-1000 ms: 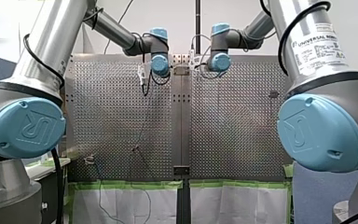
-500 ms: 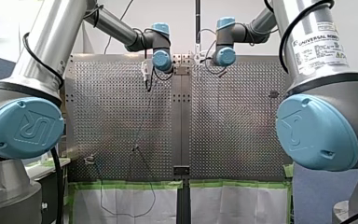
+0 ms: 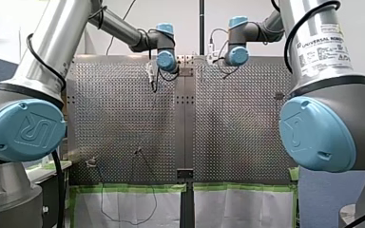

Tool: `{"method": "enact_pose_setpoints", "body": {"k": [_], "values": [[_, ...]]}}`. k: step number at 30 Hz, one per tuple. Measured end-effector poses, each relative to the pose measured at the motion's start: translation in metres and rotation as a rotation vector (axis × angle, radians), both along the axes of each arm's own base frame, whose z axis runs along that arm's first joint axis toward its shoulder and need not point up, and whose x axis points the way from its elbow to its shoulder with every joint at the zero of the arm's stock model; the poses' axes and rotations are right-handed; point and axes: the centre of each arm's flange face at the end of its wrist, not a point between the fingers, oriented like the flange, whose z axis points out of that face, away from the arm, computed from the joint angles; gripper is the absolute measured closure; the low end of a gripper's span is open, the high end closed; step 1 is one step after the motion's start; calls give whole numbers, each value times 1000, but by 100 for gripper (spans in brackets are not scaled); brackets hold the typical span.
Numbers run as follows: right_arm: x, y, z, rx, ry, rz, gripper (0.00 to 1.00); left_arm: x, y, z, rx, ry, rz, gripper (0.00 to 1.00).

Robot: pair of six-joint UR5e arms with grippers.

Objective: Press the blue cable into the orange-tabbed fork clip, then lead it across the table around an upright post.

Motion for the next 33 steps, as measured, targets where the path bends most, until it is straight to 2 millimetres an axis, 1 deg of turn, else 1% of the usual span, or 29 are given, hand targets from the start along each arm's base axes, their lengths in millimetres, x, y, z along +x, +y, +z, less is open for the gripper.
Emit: {"method": "enact_pose_setpoints", "body": {"k": [8,11,13,18,21,28,33], "values": [[-17,-12,0,1,1,-31,100,12,-20,-9,1,29,-27,100],[-23,-16,0,2,1,-41,100,13,-27,-4,-7,24,-39,100],[-26,-19,0,2,0,-48,100,13,-31,3,-21,12,-47,100],[-36,-25,0,4,-3,-65,100,15,-37,22,-52,-16,-64,100],[-41,-28,0,5,-4,-74,100,14,-40,27,-64,-24,-75,100],[-56,-37,-1,14,-4,-100,100,13,-43,29,-77,-26,-86,100],[-71,-43,-4,35,3,-124,100,13,-45,28,-78,-26,-94,100]]}}
